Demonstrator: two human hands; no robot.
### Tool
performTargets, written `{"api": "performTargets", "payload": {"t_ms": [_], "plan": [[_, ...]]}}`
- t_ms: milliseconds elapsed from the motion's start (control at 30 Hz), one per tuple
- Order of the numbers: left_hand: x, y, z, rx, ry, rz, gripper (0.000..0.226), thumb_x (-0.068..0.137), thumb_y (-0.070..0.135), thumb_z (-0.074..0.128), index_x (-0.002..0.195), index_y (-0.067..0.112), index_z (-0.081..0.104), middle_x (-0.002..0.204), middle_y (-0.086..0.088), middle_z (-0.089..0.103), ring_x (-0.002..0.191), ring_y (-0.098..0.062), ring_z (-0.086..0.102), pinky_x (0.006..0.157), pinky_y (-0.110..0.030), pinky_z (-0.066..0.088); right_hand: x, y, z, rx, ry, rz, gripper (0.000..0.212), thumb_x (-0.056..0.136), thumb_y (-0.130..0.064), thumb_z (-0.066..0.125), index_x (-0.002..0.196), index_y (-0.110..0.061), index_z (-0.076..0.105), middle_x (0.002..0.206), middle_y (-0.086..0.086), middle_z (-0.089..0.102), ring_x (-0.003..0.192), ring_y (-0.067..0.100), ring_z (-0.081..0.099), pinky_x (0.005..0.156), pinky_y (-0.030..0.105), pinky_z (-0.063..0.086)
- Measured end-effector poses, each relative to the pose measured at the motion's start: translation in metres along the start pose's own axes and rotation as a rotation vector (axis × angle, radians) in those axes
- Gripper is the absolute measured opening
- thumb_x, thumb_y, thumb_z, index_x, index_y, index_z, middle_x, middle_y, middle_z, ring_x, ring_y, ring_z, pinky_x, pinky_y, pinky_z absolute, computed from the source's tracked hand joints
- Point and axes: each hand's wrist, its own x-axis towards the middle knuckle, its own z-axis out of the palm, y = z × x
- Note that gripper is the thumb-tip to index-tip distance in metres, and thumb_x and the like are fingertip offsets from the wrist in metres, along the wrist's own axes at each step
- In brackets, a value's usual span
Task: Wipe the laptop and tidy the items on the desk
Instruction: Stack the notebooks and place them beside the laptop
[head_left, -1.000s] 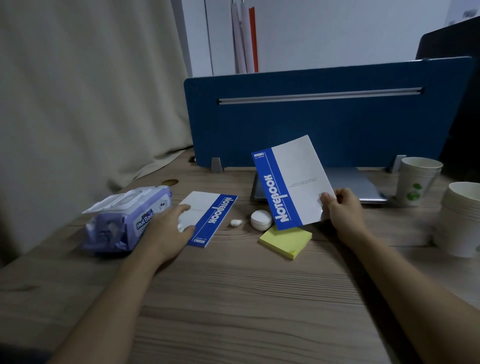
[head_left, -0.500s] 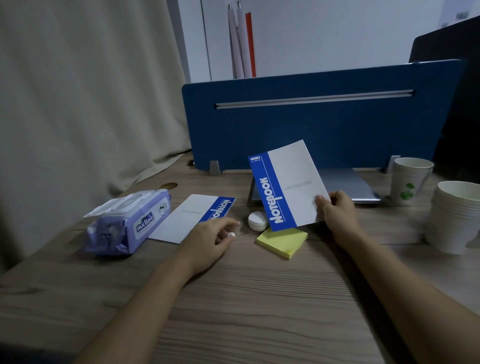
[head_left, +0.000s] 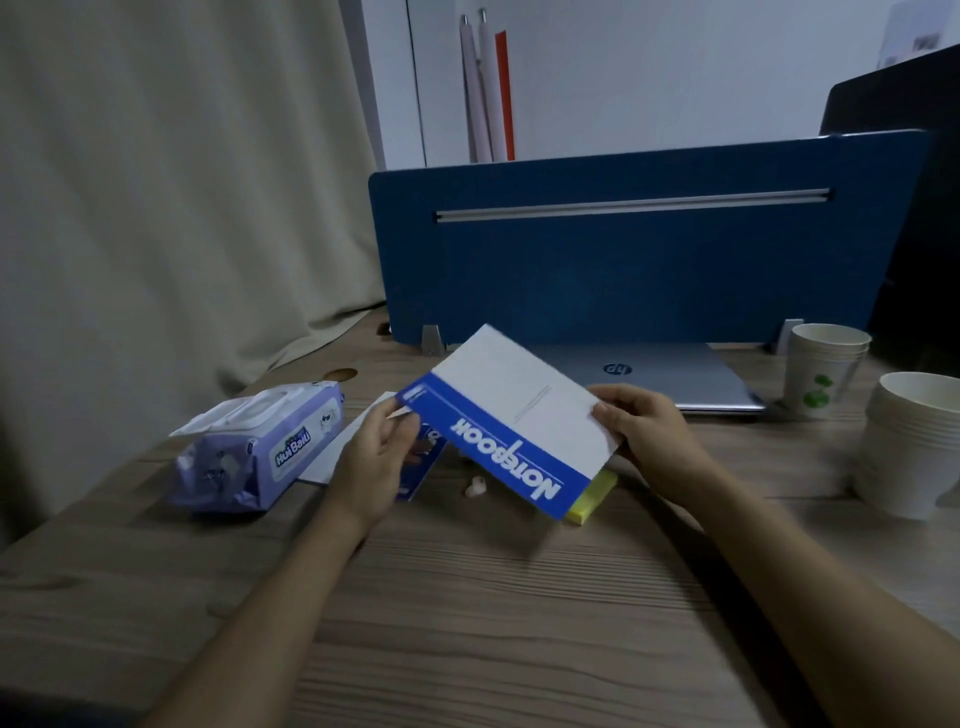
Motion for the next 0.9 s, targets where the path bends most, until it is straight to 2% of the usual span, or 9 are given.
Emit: {"api": "performTargets", "payload": {"t_ms": [67, 133, 233, 333, 400, 467, 600, 733, 900], "plan": [[0.003, -0.003, -0.006, -0.037, 0.05, -0.081, 0.051, 0.087, 0.063, 0.046, 0.125, 0.031, 0.058, 0.116, 0.004, 0.069, 0.106, -0.014, 0.066, 0.088, -0.041, 0.054, -0.002, -0.001, 0.001, -0.044, -0.045, -0.029, 0.019, 0.095, -0.013, 0.057, 0.099, -0.022, 0.073, 0.096, 0.005, 0.075, 0.09, 0.02, 0.072, 0.066, 0.034, 0.058], [0.004, -0.003, -0.011, -0.031, 0.05, -0.13, 0.041, 0.086, 0.063, 0.045, 0.111, 0.036, 0.064, 0.105, 0.008, 0.071, 0.098, -0.011, 0.068, 0.079, -0.033, 0.054, -0.004, -0.002, 0.002, -0.079, -0.06, -0.05, 0.017, 0.094, -0.011, 0.058, 0.099, -0.018, 0.073, 0.095, 0.007, 0.076, 0.087, 0.022, 0.072, 0.073, 0.036, 0.059], [0.003, -0.003, -0.01, -0.017, -0.098, -0.148, 0.018, 0.095, 0.042, 0.055, 0.1, 0.032, 0.068, 0.097, 0.011, 0.076, 0.087, -0.007, 0.072, 0.065, -0.019, 0.052, -0.008, -0.006, 0.001, -0.106, -0.08, -0.035, 0.013, 0.094, -0.015, 0.06, 0.098, -0.018, 0.072, 0.092, 0.006, 0.076, 0.083, 0.023, 0.073, 0.071, 0.037, 0.06], [0.002, -0.002, -0.007, -0.027, -0.19, -0.207, 0.009, 0.097, 0.028, 0.058, 0.101, 0.025, 0.065, 0.091, 0.007, 0.078, 0.081, -0.012, 0.074, 0.059, -0.02, 0.055, -0.009, -0.007, 0.002, -0.04, -0.062, -0.017, 0.013, 0.091, -0.019, 0.064, 0.103, -0.019, 0.07, 0.095, 0.008, 0.073, 0.08, 0.023, 0.072, 0.068, 0.035, 0.059], [0.006, 0.0, -0.012, -0.03, -0.051, -0.231, 0.007, 0.097, 0.025, 0.058, 0.099, 0.02, 0.062, 0.082, 0.005, 0.077, 0.071, -0.009, 0.073, 0.054, -0.018, 0.052, -0.008, -0.007, 0.005, 0.066, -0.033, 0.003, 0.018, 0.092, -0.02, 0.062, 0.109, -0.013, 0.066, 0.09, 0.009, 0.068, 0.07, 0.022, 0.066, 0.064, 0.035, 0.053], [0.009, -0.002, -0.017, -0.047, 0.104, -0.268, 0.015, 0.097, 0.026, 0.057, 0.109, 0.017, 0.058, 0.088, -0.002, 0.074, 0.071, -0.013, 0.072, 0.056, -0.023, 0.052, -0.007, -0.007, 0.007, 0.234, -0.017, 0.022, 0.019, 0.095, -0.015, 0.058, 0.11, -0.005, 0.062, 0.084, 0.011, 0.061, 0.06, 0.015, 0.054, 0.054, 0.027, 0.048], [0.012, -0.006, -0.02, -0.129, 0.342, -0.316, 0.011, 0.098, 0.02, 0.052, 0.102, 0.017, 0.062, 0.095, -0.007, 0.072, 0.079, -0.019, 0.07, 0.064, -0.036, 0.056, -0.004, -0.005, 0.002, 0.182, 0.023, 0.013, 0.016, 0.095, -0.01, 0.056, 0.109, -0.006, 0.062, 0.093, 0.016, 0.063, 0.06, 0.015, 0.061, 0.055, 0.024, 0.052], [0.015, -0.008, -0.022, -0.07, 0.457, -0.335, 0.024, 0.098, 0.023, 0.05, 0.12, 0.014, 0.056, 0.105, -0.006, 0.068, 0.087, -0.019, 0.067, 0.058, -0.029, 0.049, -0.003, -0.004, 0.0, 0.111, 0.041, 0.006, 0.013, 0.095, -0.006, 0.055, 0.105, -0.008, 0.063, 0.089, 0.014, 0.063, 0.063, 0.016, 0.066, 0.057, 0.023, 0.054], [0.014, -0.008, -0.023, 0.021, 0.545, -0.352, 0.031, 0.097, 0.028, 0.05, 0.123, 0.011, 0.049, 0.113, -0.007, 0.064, 0.09, -0.021, 0.063, 0.057, -0.028, 0.046, -0.005, -0.006, -0.001, 0.069, 0.045, 0.012, 0.016, 0.096, -0.005, 0.052, 0.109, -0.007, 0.062, 0.091, 0.014, 0.063, 0.068, 0.018, 0.065, 0.061, 0.026, 0.055]]}}
